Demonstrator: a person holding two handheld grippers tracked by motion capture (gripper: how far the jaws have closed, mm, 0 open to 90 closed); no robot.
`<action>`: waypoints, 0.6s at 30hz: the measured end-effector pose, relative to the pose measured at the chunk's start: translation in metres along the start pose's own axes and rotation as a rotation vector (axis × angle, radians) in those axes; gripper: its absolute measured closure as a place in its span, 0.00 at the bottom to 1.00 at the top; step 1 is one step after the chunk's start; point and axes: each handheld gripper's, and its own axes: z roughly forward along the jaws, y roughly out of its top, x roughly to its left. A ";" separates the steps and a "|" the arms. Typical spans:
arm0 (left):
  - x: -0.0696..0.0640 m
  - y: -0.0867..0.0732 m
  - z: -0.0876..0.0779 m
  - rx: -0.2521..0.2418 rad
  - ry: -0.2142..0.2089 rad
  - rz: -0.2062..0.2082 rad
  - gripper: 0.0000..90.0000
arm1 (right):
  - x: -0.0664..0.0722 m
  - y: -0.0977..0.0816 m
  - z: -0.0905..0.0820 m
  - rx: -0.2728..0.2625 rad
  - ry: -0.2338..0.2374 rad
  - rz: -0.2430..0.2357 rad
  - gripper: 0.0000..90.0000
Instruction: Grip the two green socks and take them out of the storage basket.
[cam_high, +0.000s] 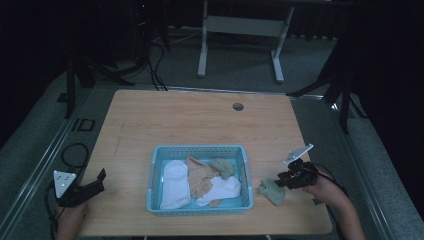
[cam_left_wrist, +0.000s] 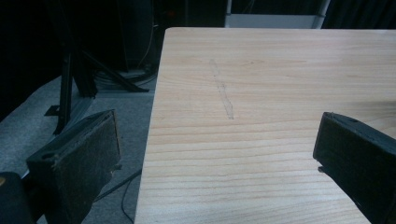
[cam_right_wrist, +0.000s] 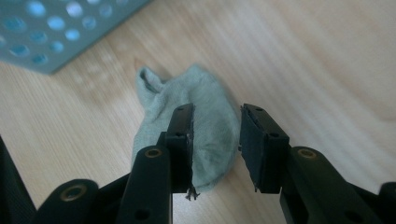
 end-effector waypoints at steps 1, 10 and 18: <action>0.000 0.000 0.000 0.000 0.000 0.000 0.00 | 0.000 0.002 -0.003 -0.004 -0.004 0.000 0.69; 0.000 0.000 0.000 0.000 0.000 -0.001 0.00 | 0.013 0.039 -0.036 -0.053 -0.030 -0.069 0.70; 0.000 0.000 0.000 0.000 -0.002 -0.001 0.00 | 0.034 0.076 -0.046 -0.091 0.014 -0.190 0.68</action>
